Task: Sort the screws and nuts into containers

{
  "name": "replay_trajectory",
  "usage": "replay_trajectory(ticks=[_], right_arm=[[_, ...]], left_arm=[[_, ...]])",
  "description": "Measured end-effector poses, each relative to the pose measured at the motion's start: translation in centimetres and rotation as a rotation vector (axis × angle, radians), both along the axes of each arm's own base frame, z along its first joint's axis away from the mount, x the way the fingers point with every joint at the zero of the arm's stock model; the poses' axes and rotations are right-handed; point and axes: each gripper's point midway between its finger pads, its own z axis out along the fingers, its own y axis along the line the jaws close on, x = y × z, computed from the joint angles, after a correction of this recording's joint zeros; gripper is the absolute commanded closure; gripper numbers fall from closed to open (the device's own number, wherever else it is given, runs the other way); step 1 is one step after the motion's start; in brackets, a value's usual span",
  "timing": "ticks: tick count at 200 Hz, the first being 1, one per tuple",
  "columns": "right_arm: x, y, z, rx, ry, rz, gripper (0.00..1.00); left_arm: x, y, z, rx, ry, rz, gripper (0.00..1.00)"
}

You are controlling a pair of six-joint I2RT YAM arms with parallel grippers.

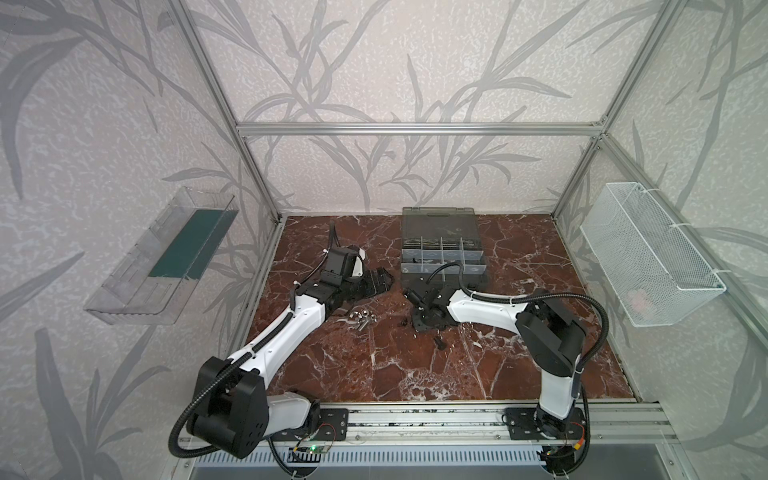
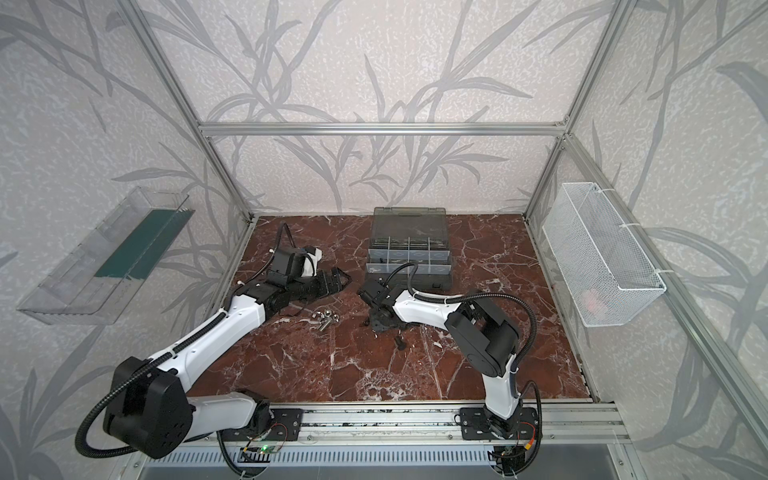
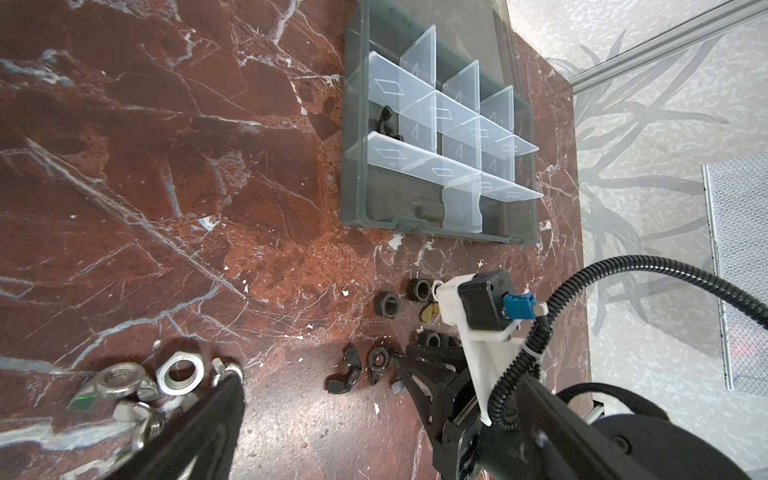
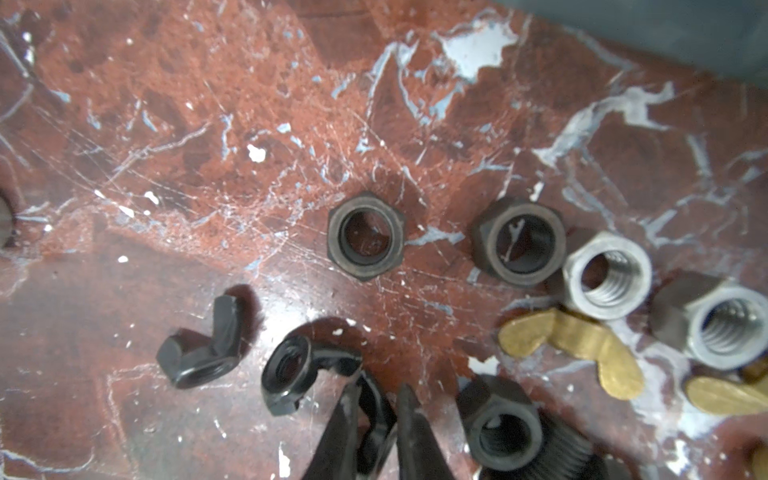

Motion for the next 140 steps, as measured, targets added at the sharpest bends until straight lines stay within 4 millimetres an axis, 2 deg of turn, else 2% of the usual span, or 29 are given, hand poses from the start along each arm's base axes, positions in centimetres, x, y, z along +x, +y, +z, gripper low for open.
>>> replay_trajectory(ticks=[62,106,140], right_arm=[[-0.03,-0.04,0.00,-0.005,-0.001,0.012,0.82],[-0.45,-0.53,-0.36,-0.024,0.015,0.015,0.76],[-0.72,-0.85,-0.46,-0.035,0.022,0.019,0.76]], left_arm=[[0.16,0.00,0.19,-0.010,-0.005,0.002,0.01],[0.12,-0.06,0.23,-0.015,-0.004,-0.002,0.01],[0.12,-0.07,0.24,-0.017,-0.003,-0.002,0.01]])
